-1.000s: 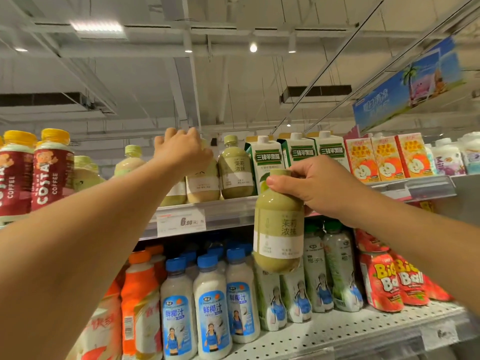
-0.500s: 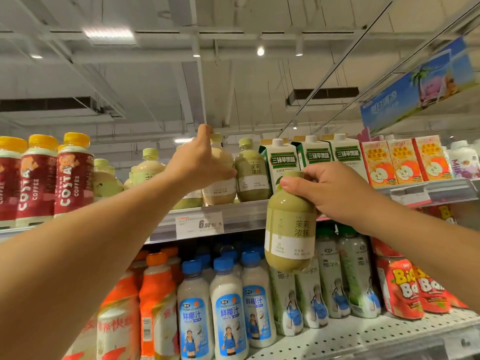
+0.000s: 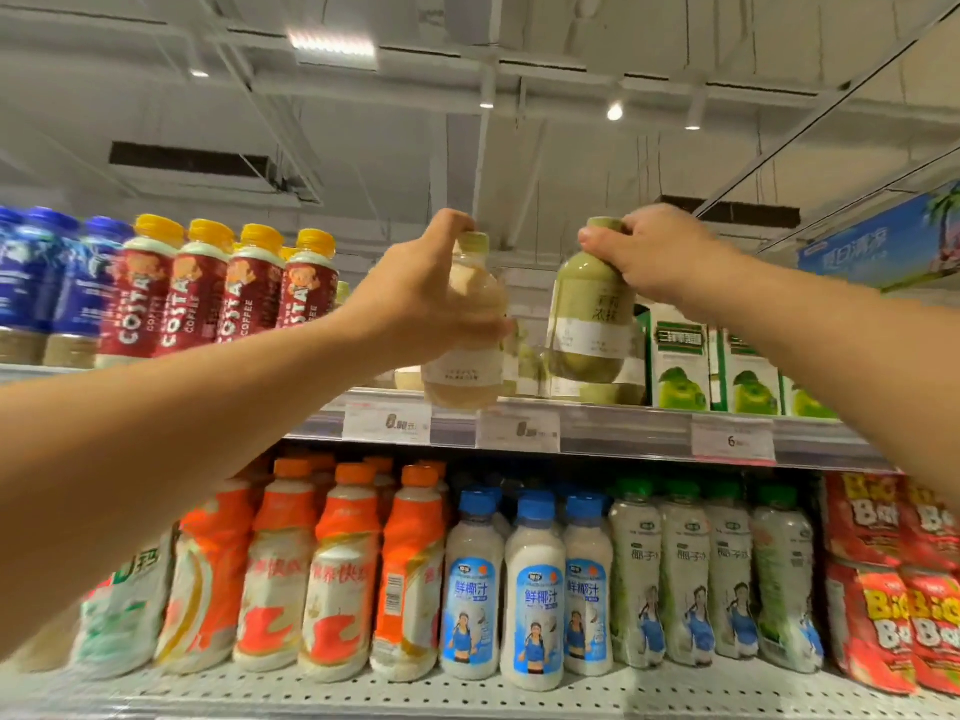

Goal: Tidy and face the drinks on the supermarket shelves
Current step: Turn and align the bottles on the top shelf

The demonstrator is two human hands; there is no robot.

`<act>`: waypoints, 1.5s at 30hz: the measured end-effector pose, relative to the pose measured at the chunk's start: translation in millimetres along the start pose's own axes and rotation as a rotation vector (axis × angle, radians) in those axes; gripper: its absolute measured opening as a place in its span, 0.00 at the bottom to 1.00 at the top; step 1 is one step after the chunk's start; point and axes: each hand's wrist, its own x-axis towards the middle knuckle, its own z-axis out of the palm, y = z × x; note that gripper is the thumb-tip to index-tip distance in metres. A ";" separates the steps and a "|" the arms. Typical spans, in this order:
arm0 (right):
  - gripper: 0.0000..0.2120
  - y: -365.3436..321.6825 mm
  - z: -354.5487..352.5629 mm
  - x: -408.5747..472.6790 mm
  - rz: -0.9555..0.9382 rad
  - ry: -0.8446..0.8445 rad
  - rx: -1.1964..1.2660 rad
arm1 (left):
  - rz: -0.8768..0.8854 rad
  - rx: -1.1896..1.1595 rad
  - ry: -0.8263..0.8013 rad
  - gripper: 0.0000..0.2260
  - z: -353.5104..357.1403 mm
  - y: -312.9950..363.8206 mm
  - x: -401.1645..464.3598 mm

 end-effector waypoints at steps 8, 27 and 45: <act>0.26 -2.4 55.5 30.1 0.187 -0.116 -0.097 | -0.079 0.017 -0.010 0.40 -28.6 -26.4 -37.0; 0.37 -3.2 73.2 -15.8 0.010 -0.169 -0.495 | -0.273 -0.139 0.010 0.19 -9.1 -45.7 -49.9; 0.18 -55.7 100.1 -52.2 -0.151 -0.182 0.193 | -0.273 -0.089 0.012 0.20 2.1 -49.1 -58.6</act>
